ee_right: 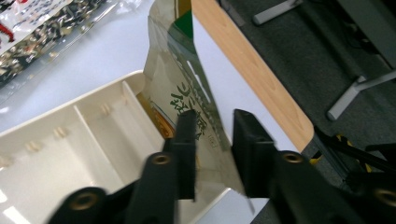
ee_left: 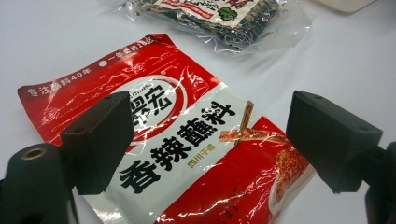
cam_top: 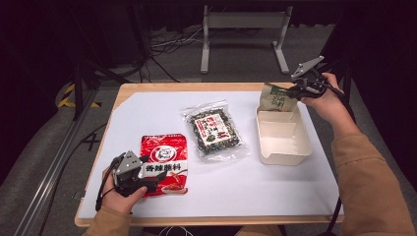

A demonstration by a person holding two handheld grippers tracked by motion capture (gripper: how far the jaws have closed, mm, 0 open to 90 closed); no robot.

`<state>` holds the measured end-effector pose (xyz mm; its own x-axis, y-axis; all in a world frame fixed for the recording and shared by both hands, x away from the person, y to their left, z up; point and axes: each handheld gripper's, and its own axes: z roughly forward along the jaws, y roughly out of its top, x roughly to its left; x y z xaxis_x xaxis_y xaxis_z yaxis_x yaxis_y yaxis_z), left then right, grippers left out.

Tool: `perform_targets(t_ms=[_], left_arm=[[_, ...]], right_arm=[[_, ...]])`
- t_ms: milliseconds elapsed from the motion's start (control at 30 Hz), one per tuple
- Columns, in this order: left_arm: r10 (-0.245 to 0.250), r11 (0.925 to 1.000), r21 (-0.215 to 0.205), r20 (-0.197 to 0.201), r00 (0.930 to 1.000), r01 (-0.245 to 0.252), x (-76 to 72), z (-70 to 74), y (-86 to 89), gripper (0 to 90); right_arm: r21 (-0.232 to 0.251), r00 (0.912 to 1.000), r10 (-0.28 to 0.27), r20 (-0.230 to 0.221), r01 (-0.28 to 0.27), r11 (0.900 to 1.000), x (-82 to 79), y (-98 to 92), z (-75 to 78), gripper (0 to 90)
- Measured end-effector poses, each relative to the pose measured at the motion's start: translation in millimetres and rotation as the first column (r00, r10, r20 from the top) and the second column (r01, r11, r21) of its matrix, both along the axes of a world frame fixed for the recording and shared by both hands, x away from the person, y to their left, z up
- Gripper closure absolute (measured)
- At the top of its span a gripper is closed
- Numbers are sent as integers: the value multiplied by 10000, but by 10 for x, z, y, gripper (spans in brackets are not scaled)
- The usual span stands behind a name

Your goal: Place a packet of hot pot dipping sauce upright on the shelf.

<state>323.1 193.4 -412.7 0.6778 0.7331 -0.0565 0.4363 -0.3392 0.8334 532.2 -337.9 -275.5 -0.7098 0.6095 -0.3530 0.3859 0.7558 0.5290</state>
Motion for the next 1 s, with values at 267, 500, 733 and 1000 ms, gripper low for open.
perform_targets(t_ms=[267, 500, 733, 1000], left_arm=[[-129, 9999, -8, 44, 9999, 129, 30, 2, -24, 158], [-218, 9998, -24, 5, 9998, 218, 63, 0, -52, 157], [-312, 9995, -57, -18, 9995, 312, 95, 5, -87, 157], [-271, 9996, -49, -169, 9995, 270, 100, 45, -84, 170]], right_arm=[[735, 9949, -570, 833, 509, 9960, -58, -54, 82, 460], [1300, 9849, -1046, 1382, 866, 9877, -164, -106, 179, 413], [2116, 9788, -1040, 1762, 655, 9752, -382, -130, 304, 404], [3403, 9797, -852, 1814, 188, 9401, -659, -81, 415, 419]])
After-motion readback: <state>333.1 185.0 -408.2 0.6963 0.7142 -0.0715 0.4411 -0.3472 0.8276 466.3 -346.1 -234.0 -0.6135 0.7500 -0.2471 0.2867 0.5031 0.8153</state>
